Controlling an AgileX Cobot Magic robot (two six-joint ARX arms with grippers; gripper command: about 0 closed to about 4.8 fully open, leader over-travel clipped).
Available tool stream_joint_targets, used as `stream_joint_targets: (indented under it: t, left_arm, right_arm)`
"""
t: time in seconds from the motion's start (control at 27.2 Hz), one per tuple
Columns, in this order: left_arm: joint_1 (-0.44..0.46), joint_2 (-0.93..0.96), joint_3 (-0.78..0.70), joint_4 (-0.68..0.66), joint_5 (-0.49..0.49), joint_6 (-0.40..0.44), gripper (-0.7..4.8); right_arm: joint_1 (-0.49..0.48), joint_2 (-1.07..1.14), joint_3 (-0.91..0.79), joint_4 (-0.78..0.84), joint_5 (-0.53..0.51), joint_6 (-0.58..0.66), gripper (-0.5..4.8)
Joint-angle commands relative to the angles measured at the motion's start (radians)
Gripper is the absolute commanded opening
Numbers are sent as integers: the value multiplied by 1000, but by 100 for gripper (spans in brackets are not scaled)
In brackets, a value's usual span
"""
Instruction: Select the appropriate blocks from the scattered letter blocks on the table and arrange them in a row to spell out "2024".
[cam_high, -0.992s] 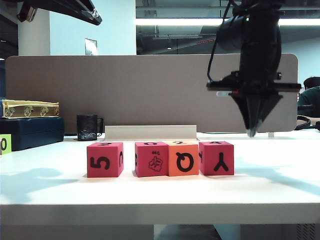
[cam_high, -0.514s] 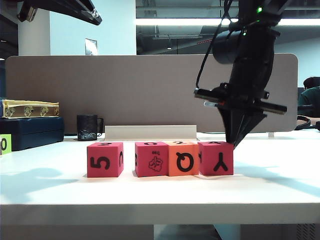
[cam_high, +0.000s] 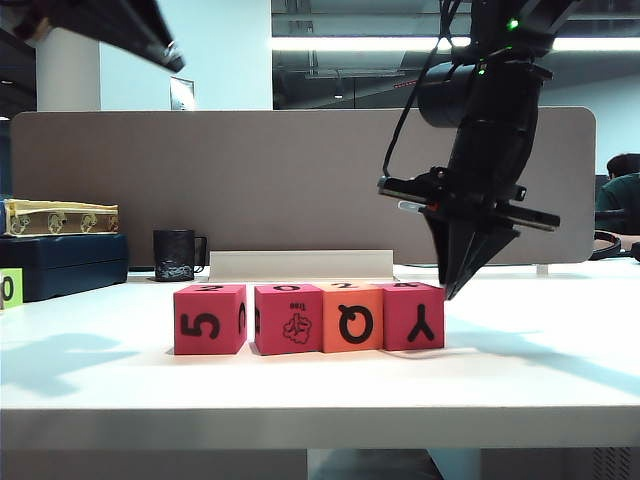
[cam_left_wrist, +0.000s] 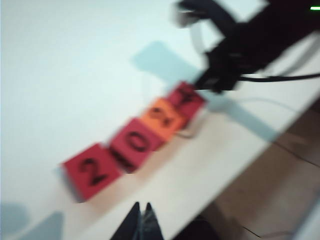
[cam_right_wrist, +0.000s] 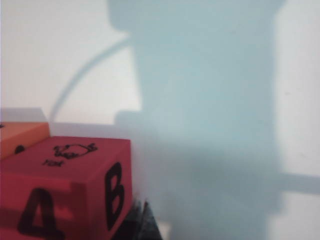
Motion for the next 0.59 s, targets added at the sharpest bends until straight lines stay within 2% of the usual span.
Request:
stream_joint_targets:
  t: [0.04,0.18,0.51,0.59]
  left_arm:
    - [1,-4,3,3,-73,2,-6]
    - [1,-4,3,2,-69,1,-6]
    - [1,-5,4,-1,-34,2,-6]
    - [1,-5,4,-1,-26,2,-6]
  right_arm:
    - [1,-11,5,4,2,0,-1]
    - [3,-6,5,-8,-52,0,-1]
    - [7,-6,2,-60,-58,-7,-1]
    - [9,-6,2,-63,-92,-7,-2]
